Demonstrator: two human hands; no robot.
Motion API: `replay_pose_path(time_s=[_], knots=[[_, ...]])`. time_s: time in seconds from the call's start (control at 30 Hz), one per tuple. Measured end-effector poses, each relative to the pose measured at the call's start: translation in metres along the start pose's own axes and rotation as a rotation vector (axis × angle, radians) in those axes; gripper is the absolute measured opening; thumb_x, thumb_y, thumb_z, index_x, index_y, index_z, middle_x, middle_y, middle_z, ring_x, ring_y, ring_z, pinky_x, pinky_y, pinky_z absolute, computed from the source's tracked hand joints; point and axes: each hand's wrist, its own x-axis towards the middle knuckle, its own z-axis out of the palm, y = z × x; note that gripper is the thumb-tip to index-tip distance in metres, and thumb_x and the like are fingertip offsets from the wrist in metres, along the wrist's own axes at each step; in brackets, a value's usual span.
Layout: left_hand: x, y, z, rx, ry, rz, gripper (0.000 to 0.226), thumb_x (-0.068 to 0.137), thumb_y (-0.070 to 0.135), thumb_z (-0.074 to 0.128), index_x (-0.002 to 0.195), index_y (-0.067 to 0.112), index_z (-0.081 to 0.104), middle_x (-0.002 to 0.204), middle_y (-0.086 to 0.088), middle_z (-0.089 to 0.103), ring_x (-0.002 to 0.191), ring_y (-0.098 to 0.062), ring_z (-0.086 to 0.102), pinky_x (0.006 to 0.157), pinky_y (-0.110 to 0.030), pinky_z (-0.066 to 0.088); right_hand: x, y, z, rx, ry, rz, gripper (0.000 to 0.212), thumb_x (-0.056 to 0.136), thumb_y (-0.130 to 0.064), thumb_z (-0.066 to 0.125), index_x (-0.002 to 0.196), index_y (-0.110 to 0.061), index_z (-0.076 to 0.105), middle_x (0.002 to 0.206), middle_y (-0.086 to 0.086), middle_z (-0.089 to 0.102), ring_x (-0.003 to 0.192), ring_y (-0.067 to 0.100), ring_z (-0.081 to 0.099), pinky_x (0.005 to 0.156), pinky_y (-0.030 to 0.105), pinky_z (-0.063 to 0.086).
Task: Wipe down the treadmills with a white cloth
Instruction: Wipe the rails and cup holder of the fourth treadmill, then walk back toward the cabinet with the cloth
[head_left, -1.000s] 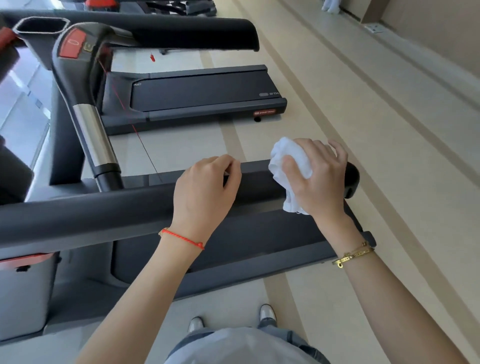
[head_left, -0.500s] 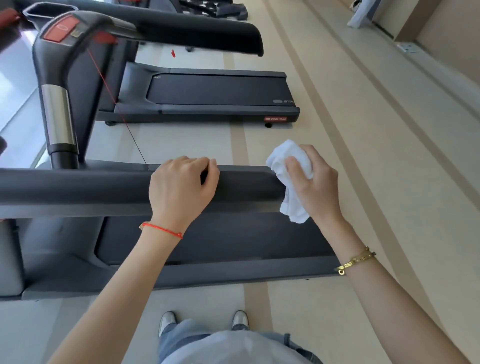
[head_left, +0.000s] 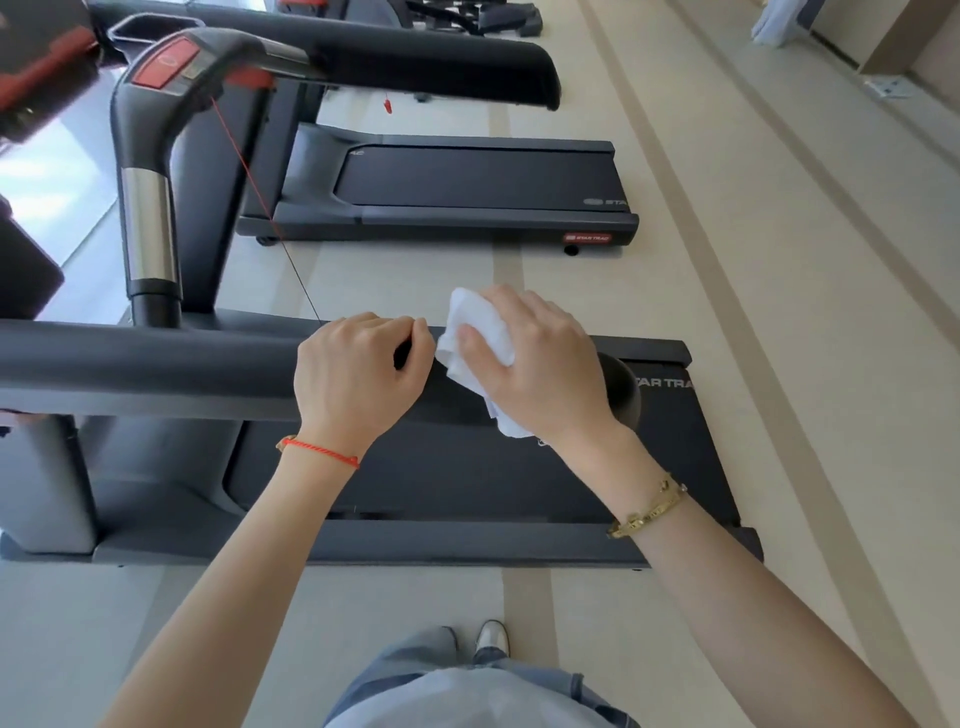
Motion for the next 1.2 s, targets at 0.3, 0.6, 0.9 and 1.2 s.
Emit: replay_pose_path(time_s=[0.3,0.6,0.9,1.2], knots=[[-0.001,-0.002,0.000,-0.001,-0.059,-0.006,0.051,0.099,0.037,0.037,0.069,0.015,0.071,0.049,-0.001,0.048,0.049,-0.023,0.047,0.044,-0.027,0.028,-0.021,0.043,-0.027,0.149,0.058,0.186,0.028,0.091,-0.041,0.059,0.110,-0.020,0.056,0.096,-0.002,0.063,0.089,0.021,0.056,0.076,0.038,0.048],[-0.010,0.009,-0.019,-0.433,-0.136,0.105,0.024,0.096,0.025,0.058,0.117,0.018,0.068,0.110,0.008,0.070,0.107,-0.013,0.062,0.090,-0.036,0.051,-0.078,0.040,-0.046,0.058,0.288,0.330,0.050,0.088,-0.059,0.054,0.121,-0.021,0.051,0.117,-0.008,0.058,0.105,0.011,0.051,0.081,0.005,0.032],[-0.057,0.049,-0.025,-0.544,-0.168,0.382,0.020,0.095,0.019,0.061,0.113,0.014,0.069,0.116,0.005,0.068,0.111,-0.015,0.060,0.096,-0.036,0.046,-0.152,0.019,-0.066,0.040,0.242,0.538,0.046,0.082,-0.058,0.058,0.119,-0.030,0.049,0.109,-0.016,0.059,0.097,0.006,0.053,0.076,0.014,0.040],[-0.105,0.075,0.004,-0.616,-0.498,0.522,0.019,0.094,0.020,0.063,0.111,0.015,0.070,0.111,0.006,0.069,0.102,-0.015,0.061,0.080,-0.031,0.053,-0.246,0.005,-0.070,-0.024,0.204,0.822,0.042,0.084,-0.054,0.062,0.117,-0.032,0.050,0.108,-0.018,0.058,0.096,0.003,0.049,0.075,0.019,0.039]])
